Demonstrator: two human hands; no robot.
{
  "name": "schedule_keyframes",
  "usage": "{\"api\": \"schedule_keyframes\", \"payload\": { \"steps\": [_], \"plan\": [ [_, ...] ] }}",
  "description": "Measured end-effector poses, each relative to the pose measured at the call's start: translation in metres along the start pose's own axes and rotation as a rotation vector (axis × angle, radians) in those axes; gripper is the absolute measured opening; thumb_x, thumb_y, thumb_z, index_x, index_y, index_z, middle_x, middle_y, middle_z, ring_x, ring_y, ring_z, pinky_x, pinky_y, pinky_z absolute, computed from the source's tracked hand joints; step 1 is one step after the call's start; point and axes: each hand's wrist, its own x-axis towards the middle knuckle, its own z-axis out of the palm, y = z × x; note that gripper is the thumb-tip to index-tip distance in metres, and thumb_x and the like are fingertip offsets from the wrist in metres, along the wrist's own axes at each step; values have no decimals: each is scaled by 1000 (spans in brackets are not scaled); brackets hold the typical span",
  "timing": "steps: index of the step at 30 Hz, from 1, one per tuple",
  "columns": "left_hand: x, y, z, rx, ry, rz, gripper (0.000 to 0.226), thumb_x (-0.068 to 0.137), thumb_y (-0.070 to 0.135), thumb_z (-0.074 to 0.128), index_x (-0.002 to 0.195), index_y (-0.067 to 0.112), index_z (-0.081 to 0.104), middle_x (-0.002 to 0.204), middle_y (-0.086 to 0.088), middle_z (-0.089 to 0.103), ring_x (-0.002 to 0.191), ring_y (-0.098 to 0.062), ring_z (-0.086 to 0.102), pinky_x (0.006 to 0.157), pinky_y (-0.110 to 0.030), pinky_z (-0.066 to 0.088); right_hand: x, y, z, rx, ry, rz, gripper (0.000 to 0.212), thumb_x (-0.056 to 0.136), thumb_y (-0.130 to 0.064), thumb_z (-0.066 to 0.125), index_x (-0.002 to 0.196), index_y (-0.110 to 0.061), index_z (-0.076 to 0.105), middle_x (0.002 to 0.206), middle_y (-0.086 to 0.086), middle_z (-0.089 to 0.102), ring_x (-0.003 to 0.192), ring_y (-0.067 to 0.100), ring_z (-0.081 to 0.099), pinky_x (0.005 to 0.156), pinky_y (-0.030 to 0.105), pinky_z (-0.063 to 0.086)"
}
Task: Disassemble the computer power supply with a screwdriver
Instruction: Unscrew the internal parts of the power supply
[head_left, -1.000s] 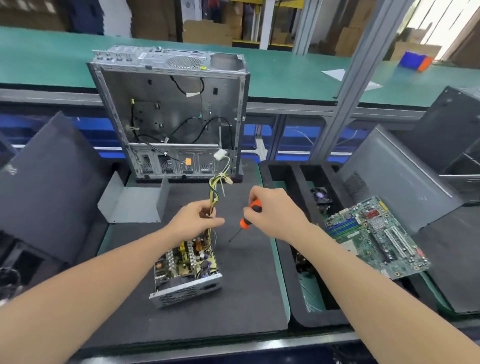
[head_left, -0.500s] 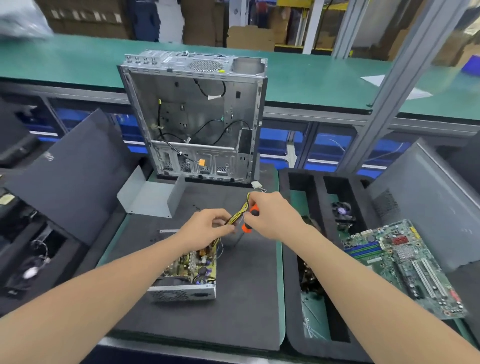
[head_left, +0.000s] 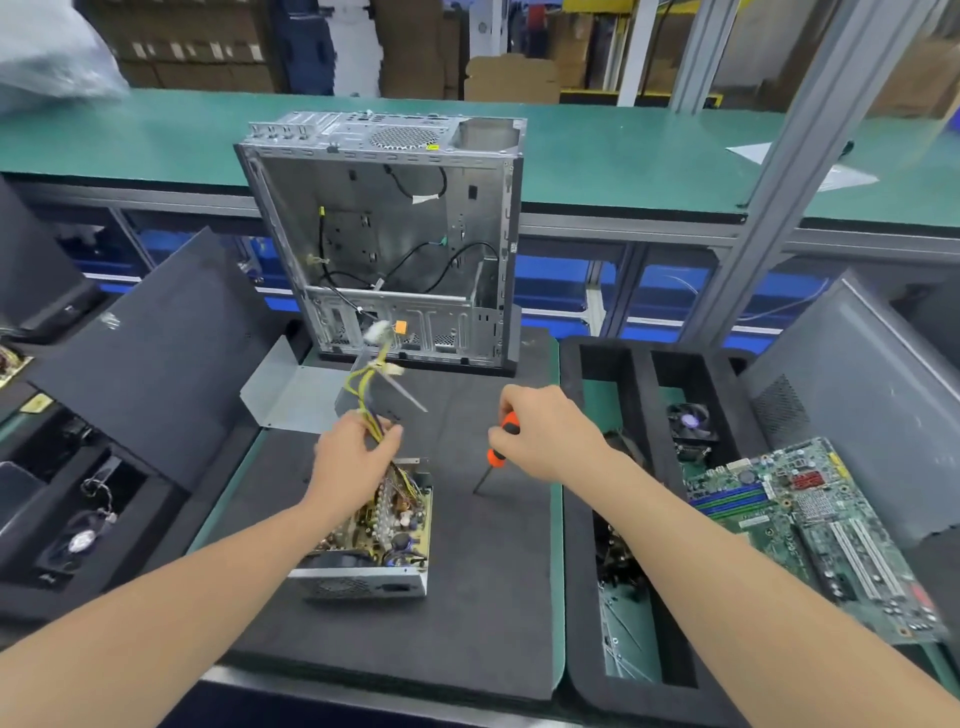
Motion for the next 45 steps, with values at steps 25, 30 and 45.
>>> {"api": "schedule_keyframes", "payload": {
  "steps": [25,30,45],
  "plan": [
    [16,-23,2,577,-225,587,42,103,54,44,85,32,74,78,15,72,94,-14,58,95,-47,28,19,-64,9,97,236,-26,21,70,-34,63,75,-18,50,63,-3,68,69,25,62,56,38,56],
    [13,-6,13,552,-310,672,42,103,53,42,93,32,76,79,11,72,95,-17,54,95,-49,27,18,-60,6,59,217,3,18,67,-33,60,73,-19,50,53,-13,65,61,16,62,49,32,52],
    [36,-6,-3,363,-408,638,29,99,48,51,90,35,75,82,15,65,89,-7,59,101,-44,27,2,-53,7,-1,229,22,20,69,-35,66,72,-21,51,59,-3,60,65,23,59,51,35,49]
  ]
}}
